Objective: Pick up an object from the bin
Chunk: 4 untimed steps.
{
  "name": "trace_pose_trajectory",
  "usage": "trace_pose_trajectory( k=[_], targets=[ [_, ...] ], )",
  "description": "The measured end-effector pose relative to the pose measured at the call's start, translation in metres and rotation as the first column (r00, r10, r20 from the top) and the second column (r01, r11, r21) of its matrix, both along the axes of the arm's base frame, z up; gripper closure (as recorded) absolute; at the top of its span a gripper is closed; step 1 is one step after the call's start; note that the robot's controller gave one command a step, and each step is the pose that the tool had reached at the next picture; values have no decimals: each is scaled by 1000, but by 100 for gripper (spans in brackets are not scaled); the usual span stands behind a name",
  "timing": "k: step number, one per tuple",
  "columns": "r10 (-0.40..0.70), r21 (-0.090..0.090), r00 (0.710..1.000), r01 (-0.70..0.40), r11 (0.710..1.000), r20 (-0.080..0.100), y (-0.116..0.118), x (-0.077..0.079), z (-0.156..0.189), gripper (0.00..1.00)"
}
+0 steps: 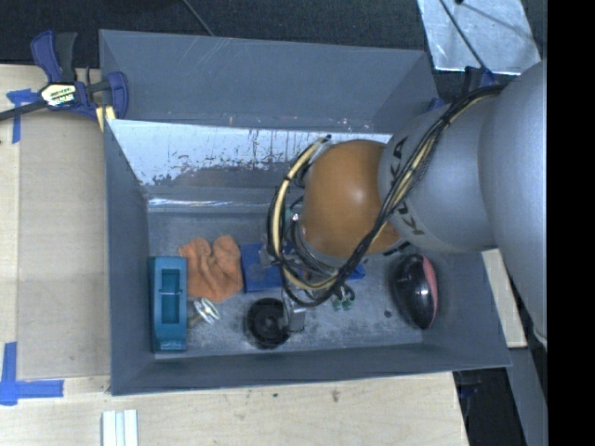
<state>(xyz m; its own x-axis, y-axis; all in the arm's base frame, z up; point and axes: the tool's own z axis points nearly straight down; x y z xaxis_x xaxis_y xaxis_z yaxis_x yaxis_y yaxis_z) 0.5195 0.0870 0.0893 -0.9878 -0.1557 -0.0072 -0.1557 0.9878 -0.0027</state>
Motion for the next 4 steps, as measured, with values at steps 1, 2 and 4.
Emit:
trace_pose_trajectory(
  k=[1, 2, 4],
  targets=[
    [-148, 3, 989, 148, 989, 4, 23, -15, -12, 100],
    [-148, 3, 989, 148, 989, 4, 23, -15, -12, 100],
    [-172, 2, 985, 172, 985, -6, 32, -26, 86, 100]
  ],
)
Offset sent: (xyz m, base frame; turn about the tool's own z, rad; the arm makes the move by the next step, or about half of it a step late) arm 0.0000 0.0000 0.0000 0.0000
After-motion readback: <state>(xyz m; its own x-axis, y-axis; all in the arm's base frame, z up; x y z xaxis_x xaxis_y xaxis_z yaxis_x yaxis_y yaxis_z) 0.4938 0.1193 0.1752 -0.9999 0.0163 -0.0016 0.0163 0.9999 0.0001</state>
